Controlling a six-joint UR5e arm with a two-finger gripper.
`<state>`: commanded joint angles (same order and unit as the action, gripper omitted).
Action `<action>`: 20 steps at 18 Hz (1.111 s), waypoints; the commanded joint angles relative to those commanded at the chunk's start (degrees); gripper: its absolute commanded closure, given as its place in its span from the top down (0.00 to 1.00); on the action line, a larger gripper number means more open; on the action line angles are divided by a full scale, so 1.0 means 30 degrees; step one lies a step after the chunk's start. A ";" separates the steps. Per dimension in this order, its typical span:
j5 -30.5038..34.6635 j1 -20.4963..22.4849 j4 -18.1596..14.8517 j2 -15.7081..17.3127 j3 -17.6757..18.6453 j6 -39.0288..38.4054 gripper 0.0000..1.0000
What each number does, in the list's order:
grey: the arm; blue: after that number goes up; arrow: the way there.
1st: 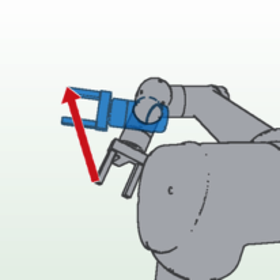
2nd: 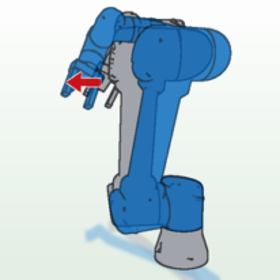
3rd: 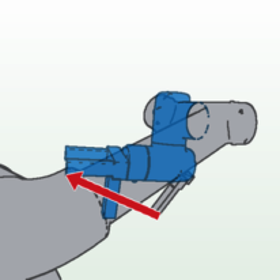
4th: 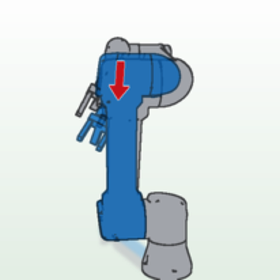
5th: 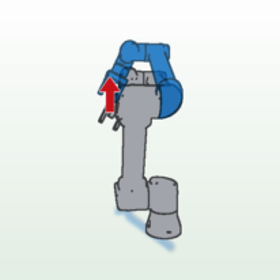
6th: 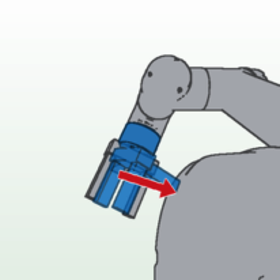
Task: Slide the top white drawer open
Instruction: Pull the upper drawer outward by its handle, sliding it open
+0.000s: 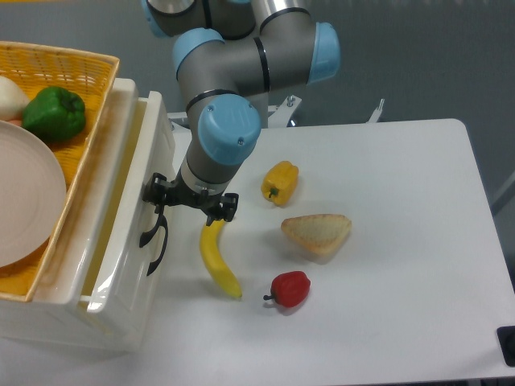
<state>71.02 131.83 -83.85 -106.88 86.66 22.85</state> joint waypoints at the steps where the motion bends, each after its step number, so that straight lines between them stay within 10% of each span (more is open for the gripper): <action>1: 0.0000 0.0059 0.0000 0.0000 0.0000 0.0116 1.00; 20: 0.0439 0.1290 -0.0058 0.0030 -0.0088 0.1053 1.00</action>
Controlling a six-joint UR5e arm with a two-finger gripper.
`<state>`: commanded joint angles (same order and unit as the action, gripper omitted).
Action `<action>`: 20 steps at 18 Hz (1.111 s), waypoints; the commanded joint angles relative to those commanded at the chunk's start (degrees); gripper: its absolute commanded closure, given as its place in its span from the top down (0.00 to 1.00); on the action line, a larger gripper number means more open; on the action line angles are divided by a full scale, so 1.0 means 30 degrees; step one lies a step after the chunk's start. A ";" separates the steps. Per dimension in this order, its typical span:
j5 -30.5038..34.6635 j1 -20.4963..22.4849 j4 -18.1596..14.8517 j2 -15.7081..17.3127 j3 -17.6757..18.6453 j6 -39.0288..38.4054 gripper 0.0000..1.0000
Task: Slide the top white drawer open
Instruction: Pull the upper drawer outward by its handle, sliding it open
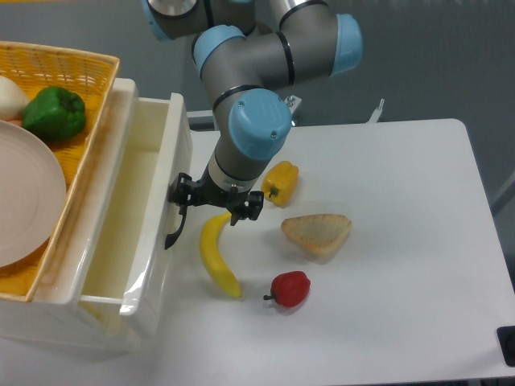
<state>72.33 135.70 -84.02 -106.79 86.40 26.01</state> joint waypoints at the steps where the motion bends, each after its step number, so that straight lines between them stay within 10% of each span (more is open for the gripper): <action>1: 0.0000 0.0145 -0.0029 0.0029 0.0000 0.0147 1.00; 20: -0.0029 0.0879 -0.0030 -0.0117 -0.0264 0.0471 1.00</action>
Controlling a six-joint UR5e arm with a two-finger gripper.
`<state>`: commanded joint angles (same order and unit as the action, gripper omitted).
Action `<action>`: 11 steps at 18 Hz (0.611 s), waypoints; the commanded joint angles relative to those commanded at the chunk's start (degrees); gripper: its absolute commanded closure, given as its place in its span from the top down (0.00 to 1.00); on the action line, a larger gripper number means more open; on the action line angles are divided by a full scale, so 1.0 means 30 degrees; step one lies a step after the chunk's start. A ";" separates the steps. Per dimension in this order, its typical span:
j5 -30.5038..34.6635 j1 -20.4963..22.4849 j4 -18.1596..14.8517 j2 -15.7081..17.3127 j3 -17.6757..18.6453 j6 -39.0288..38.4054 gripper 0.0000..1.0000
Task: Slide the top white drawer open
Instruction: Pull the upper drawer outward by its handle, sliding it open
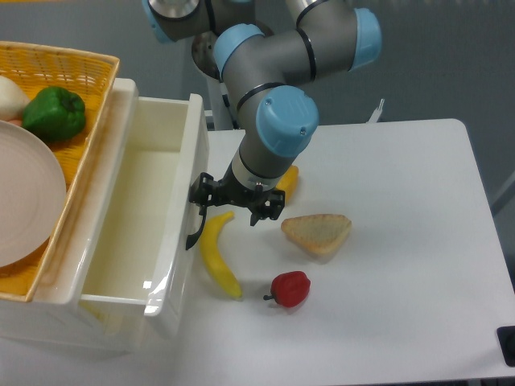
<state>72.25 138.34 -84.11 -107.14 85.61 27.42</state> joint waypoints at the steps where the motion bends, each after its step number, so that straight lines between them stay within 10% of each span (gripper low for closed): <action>1: 0.0000 0.0145 0.0029 0.0000 0.0000 0.0000 1.00; 11: 0.0000 0.0616 0.0000 -0.0176 -0.0175 0.0585 1.00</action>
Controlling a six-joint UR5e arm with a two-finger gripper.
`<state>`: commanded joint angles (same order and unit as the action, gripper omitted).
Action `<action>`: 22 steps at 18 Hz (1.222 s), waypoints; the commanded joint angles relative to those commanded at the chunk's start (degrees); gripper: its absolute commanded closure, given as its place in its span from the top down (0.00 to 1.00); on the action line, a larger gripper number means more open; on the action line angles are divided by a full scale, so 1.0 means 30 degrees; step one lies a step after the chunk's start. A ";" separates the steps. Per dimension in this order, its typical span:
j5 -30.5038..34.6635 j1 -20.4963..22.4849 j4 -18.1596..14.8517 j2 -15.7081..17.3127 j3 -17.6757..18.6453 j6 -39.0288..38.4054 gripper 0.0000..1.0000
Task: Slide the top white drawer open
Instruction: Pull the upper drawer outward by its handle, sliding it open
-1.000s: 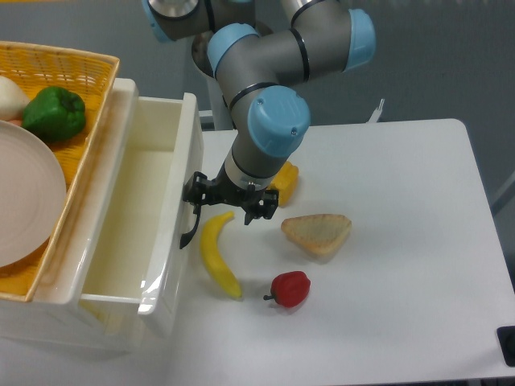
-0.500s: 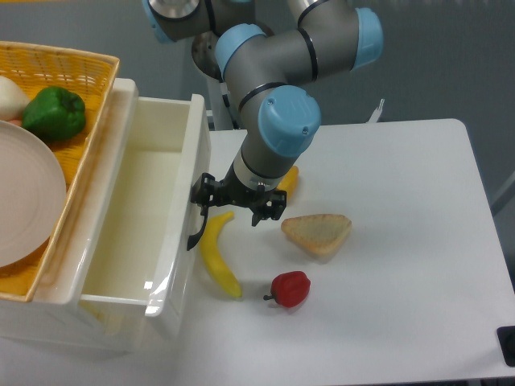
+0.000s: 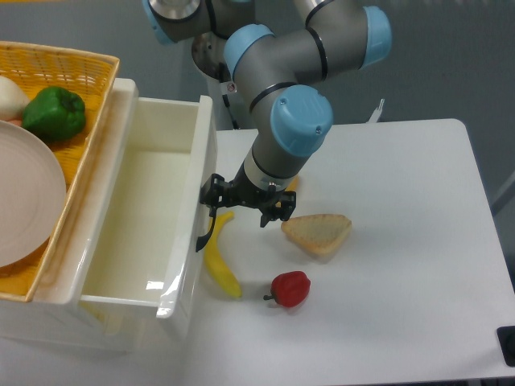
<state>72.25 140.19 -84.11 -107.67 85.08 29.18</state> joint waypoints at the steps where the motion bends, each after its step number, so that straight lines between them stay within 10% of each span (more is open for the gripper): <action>1: 0.0000 0.0000 -0.0029 -0.0029 -0.0030 0.0088 1.00; 22: 0.0029 0.0761 -0.0059 -0.0352 -0.0557 0.0733 1.00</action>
<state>72.33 142.47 -84.29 -108.72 83.41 31.38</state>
